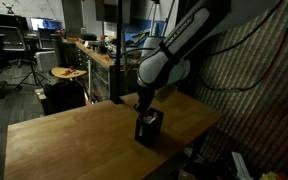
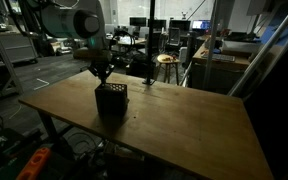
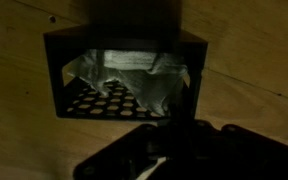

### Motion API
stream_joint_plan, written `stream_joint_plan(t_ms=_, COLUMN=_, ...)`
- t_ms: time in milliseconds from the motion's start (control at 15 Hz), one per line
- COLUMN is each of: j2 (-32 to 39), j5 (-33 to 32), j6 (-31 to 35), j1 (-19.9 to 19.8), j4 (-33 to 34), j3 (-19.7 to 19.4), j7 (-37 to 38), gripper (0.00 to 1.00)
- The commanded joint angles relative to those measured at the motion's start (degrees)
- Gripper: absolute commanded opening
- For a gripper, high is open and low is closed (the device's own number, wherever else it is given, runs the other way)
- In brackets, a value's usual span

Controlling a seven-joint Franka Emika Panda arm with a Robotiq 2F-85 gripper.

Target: Pick up the white towel and push it down into the black basket

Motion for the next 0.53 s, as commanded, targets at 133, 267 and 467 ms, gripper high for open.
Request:
stream_joint_plan(t_ms=133, j2=1.3, j5=1.4, j6=2.7, j1=-0.3, j4=0.5, j3=0.0, j7=-1.6, gripper=0.08)
stream_joint_plan(t_ms=267, j2=1.5, j5=2.3, j6=3.7, j1=-0.7, j4=0.2, j3=-0.1, j7=-2.4, gripper=0.08)
stream_joint_plan(t_ms=467, j2=1.9, j5=4.4, j6=5.0, j1=-1.5, j4=0.0, j3=0.0, j7=-4.2, gripper=0.08)
